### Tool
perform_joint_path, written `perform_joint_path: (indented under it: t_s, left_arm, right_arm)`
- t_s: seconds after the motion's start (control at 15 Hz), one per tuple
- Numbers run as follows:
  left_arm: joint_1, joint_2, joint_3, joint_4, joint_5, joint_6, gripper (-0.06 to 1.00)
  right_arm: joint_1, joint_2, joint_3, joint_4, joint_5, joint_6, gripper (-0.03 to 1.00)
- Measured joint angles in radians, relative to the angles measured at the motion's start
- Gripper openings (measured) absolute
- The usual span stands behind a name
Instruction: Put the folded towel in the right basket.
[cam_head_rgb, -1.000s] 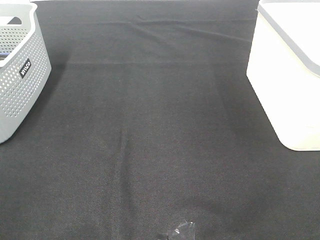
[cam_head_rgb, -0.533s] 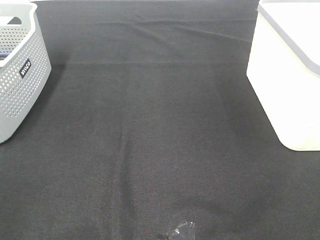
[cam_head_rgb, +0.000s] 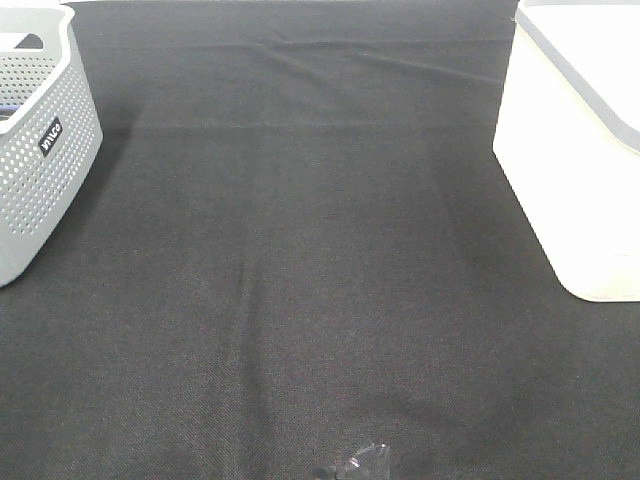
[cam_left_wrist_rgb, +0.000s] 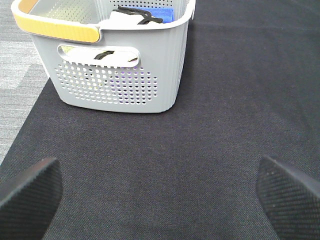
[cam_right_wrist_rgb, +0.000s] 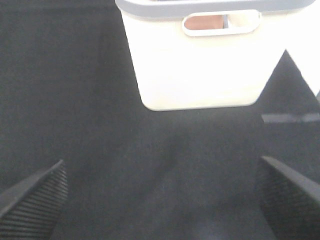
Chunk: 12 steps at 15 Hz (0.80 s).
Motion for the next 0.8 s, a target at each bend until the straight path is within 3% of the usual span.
perform_joint_path:
  t_s: [0.8]
  left_arm:
    - [0.000,0.000,0.000,0.035,0.000,0.016,0.98]
  right_arm:
    - [0.000,-0.003,0.015,0.031,-0.017,-0.017,0.97]
